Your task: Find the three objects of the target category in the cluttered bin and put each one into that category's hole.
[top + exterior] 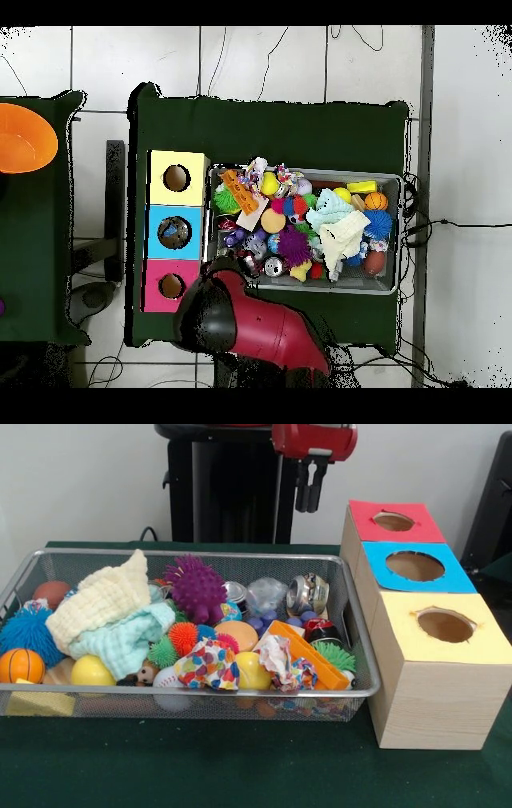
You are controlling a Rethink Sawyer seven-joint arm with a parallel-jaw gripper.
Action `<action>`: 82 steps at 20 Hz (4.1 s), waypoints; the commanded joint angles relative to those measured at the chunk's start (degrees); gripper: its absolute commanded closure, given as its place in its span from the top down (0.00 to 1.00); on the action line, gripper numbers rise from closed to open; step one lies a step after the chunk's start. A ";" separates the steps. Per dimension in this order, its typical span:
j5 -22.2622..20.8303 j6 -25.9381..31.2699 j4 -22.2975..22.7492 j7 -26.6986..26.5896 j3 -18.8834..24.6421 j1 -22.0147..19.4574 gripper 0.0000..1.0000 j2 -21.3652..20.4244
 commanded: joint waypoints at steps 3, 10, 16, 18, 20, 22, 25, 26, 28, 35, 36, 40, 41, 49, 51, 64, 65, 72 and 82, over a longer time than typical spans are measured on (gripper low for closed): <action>3.50 11.86 -10.88 16.26 -5.36 4.59 0.00 1.13; 4.00 8.80 -8.93 15.05 -3.64 2.92 0.00 0.92; 2.89 0.62 -2.62 12.09 3.45 -4.97 0.00 0.15; 1.92 -1.79 -0.53 11.58 6.44 -8.28 0.00 -0.48; 0.50 -4.15 1.21 11.32 9.32 -11.41 0.00 -0.92; -0.77 -5.73 2.59 11.34 11.18 -13.67 0.00 -1.24; -2.04 -8.24 4.69 12.43 13.65 -16.41 1.00 -1.49; -2.38 -9.17 5.39 12.80 14.46 -17.28 1.00 -1.53; -3.65 -11.92 7.09 14.05 16.15 -19.19 1.00 -1.45; -5.06 -17.01 9.02 17.15 18.10 -20.95 1.00 0.02; -5.05 -17.57 9.21 17.45 18.06 -20.97 1.00 0.23; -4.78 -20.04 9.98 18.74 17.60 -20.61 1.00 1.13; -4.66 -20.65 10.01 19.01 17.58 -20.46 1.00 1.42; -3.21 -23.27 10.68 19.85 16.71 -19.34 1.00 3.18; -3.93 -25.66 10.62 20.93 17.57 -20.47 1.00 5.98; -7.78 -35.36 6.58 22.25 14.56 -20.38 1.00 19.58; -7.77 -35.41 6.38 22.25 14.25 -20.26 1.00 19.91; -4.64 -37.08 5.28 25.19 13.68 -17.90 1.00 24.60; -2.17 -33.19 7.06 28.77 14.24 -20.46 1.00 21.73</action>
